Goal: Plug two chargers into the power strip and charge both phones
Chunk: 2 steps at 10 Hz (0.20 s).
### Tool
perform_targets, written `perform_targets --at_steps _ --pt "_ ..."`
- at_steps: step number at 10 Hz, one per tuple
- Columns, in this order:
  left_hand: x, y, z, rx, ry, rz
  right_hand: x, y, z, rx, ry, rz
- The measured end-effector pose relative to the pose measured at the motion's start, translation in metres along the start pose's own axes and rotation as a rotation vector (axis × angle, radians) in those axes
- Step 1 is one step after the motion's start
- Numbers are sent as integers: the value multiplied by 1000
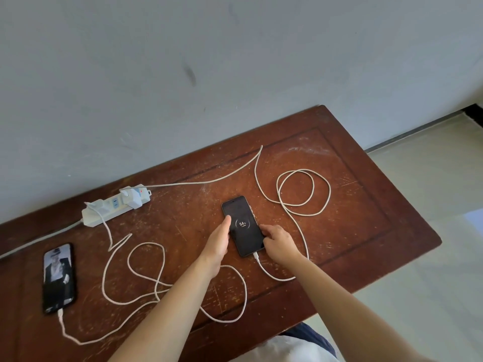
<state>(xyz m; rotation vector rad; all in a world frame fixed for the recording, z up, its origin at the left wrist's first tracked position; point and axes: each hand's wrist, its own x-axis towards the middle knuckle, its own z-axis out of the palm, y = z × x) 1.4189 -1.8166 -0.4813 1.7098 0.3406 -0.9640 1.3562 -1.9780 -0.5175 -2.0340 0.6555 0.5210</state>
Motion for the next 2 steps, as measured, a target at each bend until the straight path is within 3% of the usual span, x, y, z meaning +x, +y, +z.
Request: perform_targets --at_steps 1,2 --pt "-8 -9 -13 359 15 106 -12 -18 -20 -86 -23 -55" --pt "-9 -29 -28 854 79 210 -29 -66 -59 -68 158 -248"
